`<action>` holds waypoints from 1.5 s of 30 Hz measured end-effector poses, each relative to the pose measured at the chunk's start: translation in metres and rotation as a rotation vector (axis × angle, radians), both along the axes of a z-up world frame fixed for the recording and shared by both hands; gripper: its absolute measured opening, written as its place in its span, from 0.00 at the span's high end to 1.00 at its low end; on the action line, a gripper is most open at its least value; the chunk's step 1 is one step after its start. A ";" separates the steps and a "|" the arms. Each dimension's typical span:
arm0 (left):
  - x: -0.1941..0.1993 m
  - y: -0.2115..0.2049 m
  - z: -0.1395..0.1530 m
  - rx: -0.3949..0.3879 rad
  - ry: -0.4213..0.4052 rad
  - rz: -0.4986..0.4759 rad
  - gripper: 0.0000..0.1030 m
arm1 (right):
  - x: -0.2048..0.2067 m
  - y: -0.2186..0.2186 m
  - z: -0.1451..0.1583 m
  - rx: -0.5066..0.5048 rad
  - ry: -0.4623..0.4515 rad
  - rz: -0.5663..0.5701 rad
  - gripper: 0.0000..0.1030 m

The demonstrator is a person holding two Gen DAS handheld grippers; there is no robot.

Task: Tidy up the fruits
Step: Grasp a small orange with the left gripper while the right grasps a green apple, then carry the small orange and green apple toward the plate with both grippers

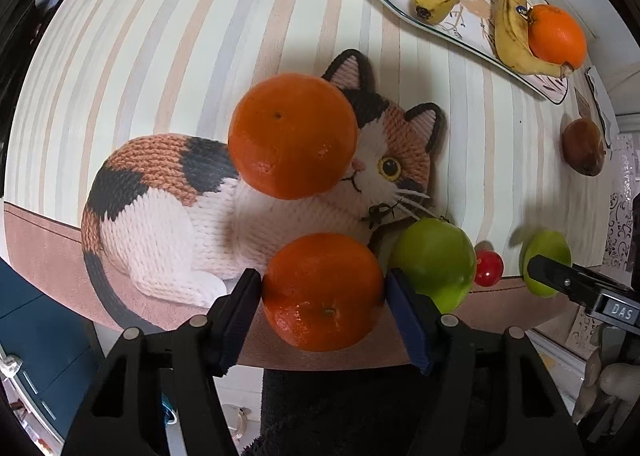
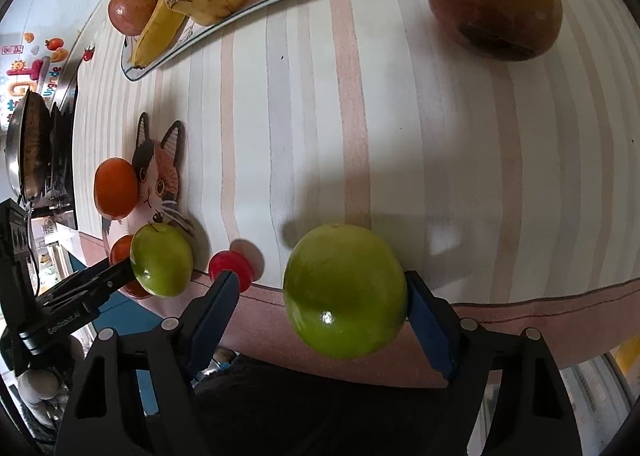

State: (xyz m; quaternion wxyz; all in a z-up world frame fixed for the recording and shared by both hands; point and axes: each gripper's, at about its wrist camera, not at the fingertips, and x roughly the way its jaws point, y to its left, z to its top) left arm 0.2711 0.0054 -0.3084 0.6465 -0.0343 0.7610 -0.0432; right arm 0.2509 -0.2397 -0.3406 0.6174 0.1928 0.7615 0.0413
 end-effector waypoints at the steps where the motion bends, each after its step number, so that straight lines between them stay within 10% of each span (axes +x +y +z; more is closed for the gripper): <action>1: 0.001 -0.002 0.001 0.011 -0.001 -0.010 0.40 | 0.000 0.000 0.000 -0.005 -0.004 0.007 0.25; 7: 0.000 0.004 0.002 0.110 -0.046 -0.042 0.40 | 0.003 0.000 0.003 -0.018 -0.034 0.022 0.42; 29: 0.013 0.005 -0.022 0.137 -0.029 0.002 0.40 | 0.001 0.028 0.005 -0.108 -0.090 0.176 0.43; 45: 0.071 -0.014 0.087 -0.032 -0.221 0.001 0.40 | 0.062 0.013 0.061 -0.015 -0.261 0.007 0.43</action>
